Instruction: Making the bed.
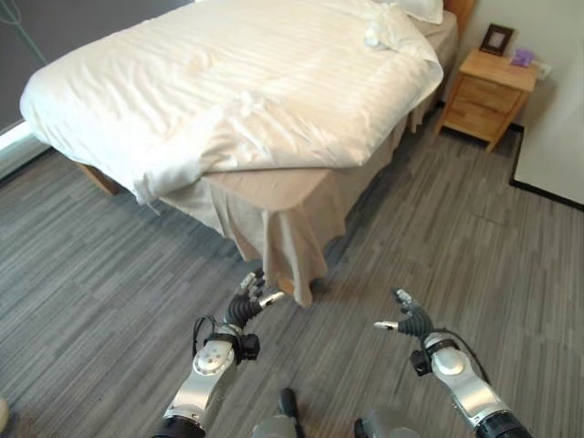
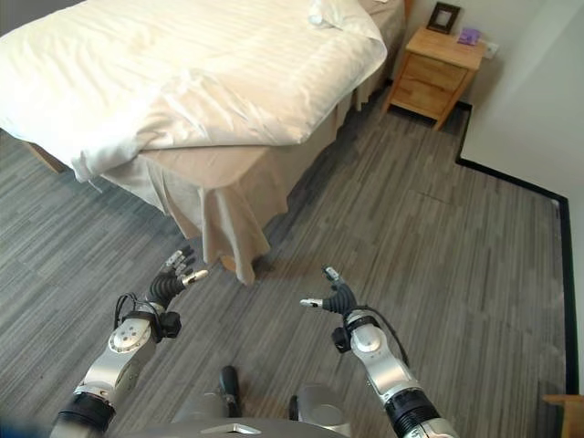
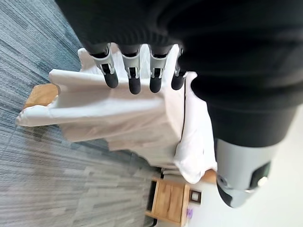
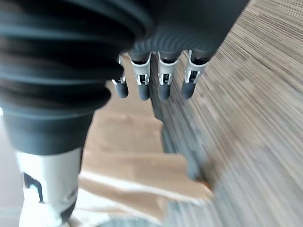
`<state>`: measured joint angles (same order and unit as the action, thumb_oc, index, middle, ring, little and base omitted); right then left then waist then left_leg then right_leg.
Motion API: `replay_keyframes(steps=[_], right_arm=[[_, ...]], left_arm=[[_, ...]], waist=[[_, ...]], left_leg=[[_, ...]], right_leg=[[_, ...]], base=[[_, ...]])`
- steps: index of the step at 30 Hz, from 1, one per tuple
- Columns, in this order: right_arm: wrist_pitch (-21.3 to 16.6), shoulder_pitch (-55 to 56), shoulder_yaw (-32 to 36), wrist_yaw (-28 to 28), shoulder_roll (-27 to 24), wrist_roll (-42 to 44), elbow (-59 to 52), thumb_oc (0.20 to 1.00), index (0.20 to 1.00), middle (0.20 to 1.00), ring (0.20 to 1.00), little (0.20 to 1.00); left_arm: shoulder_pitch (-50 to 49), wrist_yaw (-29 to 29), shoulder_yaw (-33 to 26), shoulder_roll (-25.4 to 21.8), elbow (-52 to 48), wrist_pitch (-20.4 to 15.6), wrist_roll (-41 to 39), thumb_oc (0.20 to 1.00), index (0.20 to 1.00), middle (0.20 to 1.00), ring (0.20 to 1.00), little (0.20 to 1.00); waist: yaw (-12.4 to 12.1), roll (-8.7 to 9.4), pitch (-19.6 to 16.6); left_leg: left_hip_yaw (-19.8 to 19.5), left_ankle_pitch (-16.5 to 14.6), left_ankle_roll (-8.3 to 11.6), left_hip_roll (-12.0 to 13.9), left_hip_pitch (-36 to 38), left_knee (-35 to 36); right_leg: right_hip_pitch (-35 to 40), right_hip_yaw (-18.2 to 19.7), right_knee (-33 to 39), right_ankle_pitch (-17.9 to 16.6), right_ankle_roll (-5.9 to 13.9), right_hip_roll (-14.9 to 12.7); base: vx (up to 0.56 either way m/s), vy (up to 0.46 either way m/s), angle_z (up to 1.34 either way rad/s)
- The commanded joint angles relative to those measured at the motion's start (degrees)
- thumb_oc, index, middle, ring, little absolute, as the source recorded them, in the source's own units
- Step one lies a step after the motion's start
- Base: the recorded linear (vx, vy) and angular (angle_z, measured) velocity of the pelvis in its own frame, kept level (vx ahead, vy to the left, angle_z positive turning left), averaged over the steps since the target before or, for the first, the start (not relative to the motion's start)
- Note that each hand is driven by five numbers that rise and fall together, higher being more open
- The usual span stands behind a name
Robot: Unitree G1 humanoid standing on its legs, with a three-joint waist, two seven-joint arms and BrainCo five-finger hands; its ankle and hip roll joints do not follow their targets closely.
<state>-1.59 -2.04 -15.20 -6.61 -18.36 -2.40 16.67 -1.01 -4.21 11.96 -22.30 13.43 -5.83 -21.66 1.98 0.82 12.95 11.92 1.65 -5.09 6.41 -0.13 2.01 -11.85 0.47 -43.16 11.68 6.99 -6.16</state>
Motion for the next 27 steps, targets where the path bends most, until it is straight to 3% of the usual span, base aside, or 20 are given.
replay_keyframes(steps=[1,3,5,7,8,10,12,13,16,19,21,22,23,24,25,26,27], right_arm=[[-2.95,-2.81,1.74,-4.2,0.82,-0.86,-4.39,1.0,1.0,1.0,1.0,1.0],[-3.24,-3.0,2.8,-4.87,0.75,-0.6,-5.3,1.0,1.0,1.0,1.0,1.0],[-3.31,-3.36,3.33,-5.42,0.59,-0.84,-5.89,1.0,1.0,1.0,1.0,1.0],[-3.75,-4.51,3.37,-6.37,0.21,-1.84,-6.55,1.0,1.0,1.0,1.0,1.0],[-3.83,-5.75,3.28,-7.24,0.08,-2.59,-7.17,1.0,1.0,1.0,1.0,1.0],[-4.28,-7.53,2.79,-8.39,-0.13,-3.27,-7.45,1.0,1.0,1.0,1.0,1.0],[-4.56,-8.23,2.49,-8.84,-0.21,-3.3,-7.33,1.0,1.0,1.0,1.0,1.0],[-4.74,-9.41,2.03,-9.5,-0.77,-3.54,-7.34,1.0,1.0,1.0,1.0,1.0],[-5.05,-9.62,1.52,-9.4,-1.16,-3.2,-7.38,1.0,1.0,1.0,1.0,1.0],[-4.75,-9.19,1.53,-9.57,-1.73,-1.86,-6.88,1.0,1.0,1.0,1.0,1.0],[-4.75,-9.09,1.3,-9.61,-1.76,-1.5,-6.14,1.0,1.0,1.0,1.0,1.0],[-4.71,-8.95,1.05,-9.61,-1.88,-1.24,-5.63,1.0,1.0,1.0,1.0,1.0],[-4.71,-8.99,1.07,-9.61,-1.85,-1.23,-5.63,1.0,1.0,1.0,1.0,1.0],[-4.65,-8.88,1.53,-10.0,-2.42,-0.7,-5.69,1.0,1.0,1.0,1.0,1.0],[-4.6,-8.61,1.94,-10.3,-2.61,-0.67,-6.11,1.0,1.0,1.0,1.0,1.0],[-4.55,-8.58,2.01,-10.3,-2.55,-0.68,-6.18,1.0,1.0,1.0,1.0,1.0],[-4.33,-8.25,2.1,-10.47,-2.72,-0.98,-6.39,1.0,1.0,1.0,1.0,1.0]], left_arm=[[2.21,-0.42,-2.26,-2.72,-3.53,-2.89,0.28,1.0,1.0,1.0,1.0,1.0],[2.64,-0.41,-2.19,-2.51,-3.89,-2.91,-0.15,1.0,1.0,1.0,1.0,1.0],[2.71,-0.25,-2.24,-2.24,-3.87,-2.91,-0.16,1.0,1.0,1.0,1.0,1.0],[2.54,-0.23,-2.65,-2.08,-3.71,-2.97,0.32,1.0,1.0,1.0,1.0,1.0],[2.67,-0.43,-2.49,-1.66,-3.4,-2.96,0.61,1.0,1.0,1.0,1.0,1.0],[3.54,-0.73,-1.84,-0.75,-2.72,-3.34,0.64,1.0,1.0,1.0,1.0,1.0],[3.98,-0.9,-1.41,-0.43,-2.61,-3.61,0.56,1.0,1.0,1.0,1.0,1.0],[5.07,-1.36,-0.64,0.22,-2.85,-4.24,0.05,1.0,1.0,1.0,1.0,1.0],[5.51,-2.21,-0.54,0.81,-3.04,-4.71,-1.08,1.0,1.0,1.0,1.0,1.0],[5.8,-3.78,-1.32,1.11,-3.59,-5.44,-3.39,1.0,1.0,1.0,1.0,1.0],[5.6,-4.47,-2.23,0.92,-3.73,-5.65,-3.35,1.0,1.0,1.0,1.0,1.0],[5.76,-5.15,-2.84,0.82,-3.64,-5.79,-3.66,1.0,1.0,1.0,1.0,1.0],[5.81,-5.15,-2.85,0.78,-3.62,-5.79,-3.66,1.0,1.0,1.0,1.0,1.0],[6.39,-6.21,-4.07,0.49,-3.37,-6.15,-4.34,1.0,1.0,1.0,1.0,1.0],[6.54,-7.29,-4.86,0.62,-3.21,-6.75,-4.58,1.0,1.0,1.0,1.0,1.0],[6.59,-7.33,-4.8,0.55,-3.19,-6.78,-4.57,1.0,1.0,1.0,1.0,1.0],[6.32,-7.96,-5.51,0.51,-2.86,-6.81,-4.27,1.0,1.0,1.0,1.0,1.0]], waist=[[2.7,2.93,0.74],[3.58,3.26,0.51],[4.22,3.68,0.32],[4.61,3.99,0.05],[4.89,4.51,-0.6],[5.57,4.98,-1.31],[6.05,4.97,-1.52],[6.63,5.19,-2.74],[6.93,4.25,-3.7],[6.98,2.09,-3.93],[6.59,1.44,-4.14],[6.01,1.47,-3.43],[6.07,1.71,-3.54],[4.52,4.44,-2.07],[3.54,6.09,-1.35],[3.46,5.96,-1.17],[2.26,6.93,-0.45]], left_leg=[[-2.3,-2.23,7.76,-1.04,2.77,2.99],[-4.66,-4.41,7.21,-2.59,4.38,2.99],[-6.54,-6.42,6.85,-3.93,6.57,2.99],[-7.21,-8.58,6.59,-4.79,9.6,2.99],[-6.93,-9.92,6.61,-5.42,11.85,2.99],[-7.05,-11.15,6.56,-5.78,14.09,2.99],[-7.47,-11.56,6.51,-5.88,15.02,2.99],[-8.25,-12.6,6.59,-6.17,16.71,2.99],[-8.54,-12.73,7.48,-4.99,18.12,2.99],[-8.53,-8.41,9.18,-2.26,21.06,2.54],[-7.64,-3.95,10.74,-0.8,19.71,-5.56],[-7.57,-0.33,11.78,0.4,16.91,-12.87],[-7.67,-0.08,11.78,0.18,16.61,-12.88],[-9.24,5.69,12.35,-1.63,8.74,-30.01],[-9.34,5.01,11.58,-3.01,5.08,-36.19],[-9.35,4.55,11.53,-2.8,4.63,-37.23],[-8.67,1.99,10.23,-3.7,0.75,-41.17]], right_leg=[[8.19,4.38,33.85,-20.96,3.46,-5.3],[6.96,6.53,40.89,-17.6,2.95,-1.78],[5.79,6.85,45.27,-18.35,3.11,0.58],[3.36,3.52,47.31,-19.77,3.43,3.3],[1.63,-1.39,47.98,-20.7,3.57,4.67],[0.95,-6.27,47.83,-21.67,3.06,5.83],[1.03,-7.26,47.55,-21.97,2.7,6.28],[2.61,-7.44,47.46,-21.66,1.28,6.5],[4.24,-6.85,47.12,-20.75,-0.04,6.72],[5.43,-6.17,44.42,-18.51,-1.88,7.71],[8.28,-5.83,44.85,-17.34,-3.26,8.16],[10.44,-5.06,45.65,-16.84,-4.17,8.85],[10.22,-5.07,45.7,-17.04,-4.19,8.62],[13.22,-3.12,46.88,-16.63,-6.04,7.27],[14.8,-2.36,47.52,-16.33,-6.7,6.06],[14.74,-2.35,47.39,-16.26,-6.67,6.23],[16.33,-1.07,47.68,-15.69,-6.77,5.49]], base=[[0.34,0.1,0.53],[0.39,0.132,0.8],[0.38,0.1,1.06],[0.43,0.063,0.66],[0.44,0.035,0.13],[0.35,0.013,0.27],[0.25,-0.004,0.25],[0.2,-0.007,0.1],[0.28,-0.005,0.15],[0.34,-0.019,0.09],[0.31,-0.06,-0.01],[0.2,-0.068,-0.09],[0.32,-0.187,-0.27],[0.33,-0.193,-0.42],[0.33,-0.181,-0.56],[0.21,-0.048,-0.58],[0.19,0.011,-0.76]])
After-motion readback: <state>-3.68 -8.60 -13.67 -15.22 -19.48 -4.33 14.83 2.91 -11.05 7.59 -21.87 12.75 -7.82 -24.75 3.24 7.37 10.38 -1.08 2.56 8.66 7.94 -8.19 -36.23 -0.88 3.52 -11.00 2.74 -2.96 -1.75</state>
